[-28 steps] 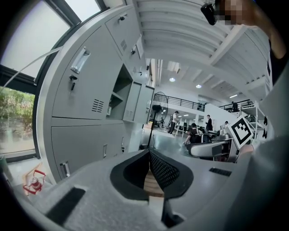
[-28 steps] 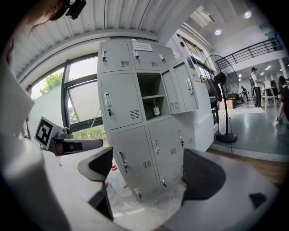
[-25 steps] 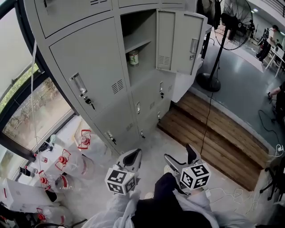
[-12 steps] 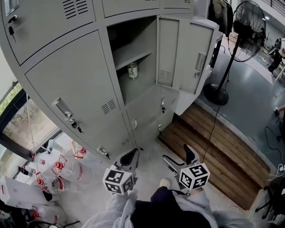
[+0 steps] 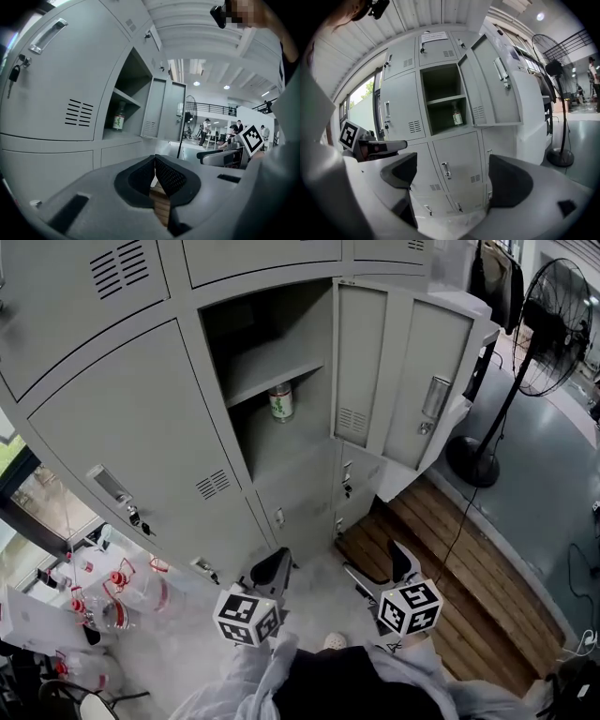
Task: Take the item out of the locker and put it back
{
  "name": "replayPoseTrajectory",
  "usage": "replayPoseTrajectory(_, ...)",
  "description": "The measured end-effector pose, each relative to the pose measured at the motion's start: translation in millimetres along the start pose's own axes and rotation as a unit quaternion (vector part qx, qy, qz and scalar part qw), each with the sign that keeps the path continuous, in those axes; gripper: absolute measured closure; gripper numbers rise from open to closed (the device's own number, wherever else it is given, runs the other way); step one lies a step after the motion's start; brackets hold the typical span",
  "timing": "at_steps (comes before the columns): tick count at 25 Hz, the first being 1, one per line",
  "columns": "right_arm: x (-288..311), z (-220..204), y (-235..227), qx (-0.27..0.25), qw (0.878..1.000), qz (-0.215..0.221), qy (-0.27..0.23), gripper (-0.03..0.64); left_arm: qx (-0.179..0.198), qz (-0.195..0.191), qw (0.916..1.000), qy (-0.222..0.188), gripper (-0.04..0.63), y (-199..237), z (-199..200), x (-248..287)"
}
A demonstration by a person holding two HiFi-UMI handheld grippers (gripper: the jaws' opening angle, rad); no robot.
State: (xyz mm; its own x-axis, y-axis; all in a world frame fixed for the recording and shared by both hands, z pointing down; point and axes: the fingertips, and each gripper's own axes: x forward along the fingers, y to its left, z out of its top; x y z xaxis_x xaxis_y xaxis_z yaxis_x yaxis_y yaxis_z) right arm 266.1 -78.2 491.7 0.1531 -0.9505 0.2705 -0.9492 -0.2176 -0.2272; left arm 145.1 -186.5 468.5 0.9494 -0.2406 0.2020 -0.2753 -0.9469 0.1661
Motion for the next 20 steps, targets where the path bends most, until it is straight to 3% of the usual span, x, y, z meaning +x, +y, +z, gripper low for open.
replayPoseTrajectory(9,41.8,17.5,-10.0,-0.016,0.999,0.044,-0.005,0.143,0.005,0.042,0.9991,-0.009,0.588,20.3,7.3,5.7)
replayPoseTrajectory(20,136.5,93.4,14.8,-0.046,0.991,0.117,-0.039,0.143,0.007,0.099,0.9941,-0.043,0.588,84.5,53.7,27.5)
